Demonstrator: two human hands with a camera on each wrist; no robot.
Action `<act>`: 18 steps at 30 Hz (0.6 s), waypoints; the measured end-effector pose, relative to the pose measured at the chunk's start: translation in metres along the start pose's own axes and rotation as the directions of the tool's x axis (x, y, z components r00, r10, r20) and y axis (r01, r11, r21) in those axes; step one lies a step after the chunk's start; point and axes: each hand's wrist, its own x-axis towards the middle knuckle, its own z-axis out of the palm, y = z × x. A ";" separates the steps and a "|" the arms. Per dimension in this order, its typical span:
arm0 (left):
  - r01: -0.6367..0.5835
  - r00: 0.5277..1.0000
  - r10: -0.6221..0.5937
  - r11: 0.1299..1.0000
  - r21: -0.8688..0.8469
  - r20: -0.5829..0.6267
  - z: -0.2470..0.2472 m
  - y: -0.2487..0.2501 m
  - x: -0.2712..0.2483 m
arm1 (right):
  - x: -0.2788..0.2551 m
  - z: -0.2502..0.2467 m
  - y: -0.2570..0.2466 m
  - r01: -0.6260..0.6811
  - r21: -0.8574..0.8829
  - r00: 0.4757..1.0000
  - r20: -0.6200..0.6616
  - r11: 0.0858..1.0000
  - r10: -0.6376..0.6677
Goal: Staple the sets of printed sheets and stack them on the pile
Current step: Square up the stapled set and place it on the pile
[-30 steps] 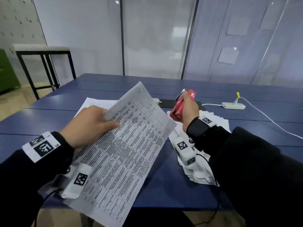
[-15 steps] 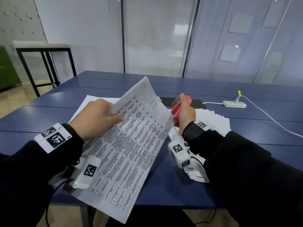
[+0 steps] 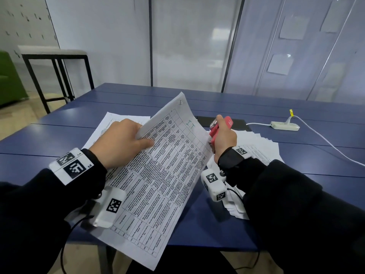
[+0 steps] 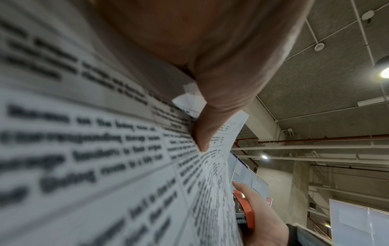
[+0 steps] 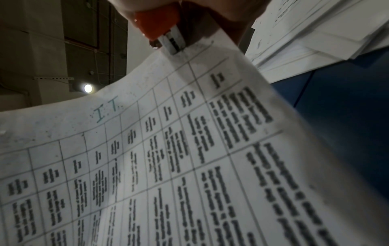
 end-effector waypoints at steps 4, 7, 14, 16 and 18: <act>0.002 1.000 -0.002 1.000 -0.004 0.003 0.000 -0.001 0.001 | -0.001 0.000 -0.001 0.005 0.008 1.000 -0.007 1.000 -0.005; 0.003 1.000 -0.003 1.000 -0.012 -0.007 -0.001 -0.002 0.002 | -0.003 0.000 -0.002 0.006 0.018 1.000 -0.013 1.000 -0.006; -0.015 1.000 0.015 1.000 -0.018 -0.008 -0.001 -0.002 0.000 | -0.010 0.003 -0.004 0.048 0.037 0.999 -0.013 0.998 -0.048; -0.019 1.000 0.019 1.000 -0.020 -0.005 -0.001 -0.002 0.000 | -0.012 0.004 -0.003 0.061 0.057 0.998 -0.018 0.996 -0.060; -0.015 1.000 0.015 1.000 -0.022 -0.003 0.001 -0.002 -0.001 | -0.015 0.005 -0.002 0.095 0.046 0.994 -0.051 0.994 -0.092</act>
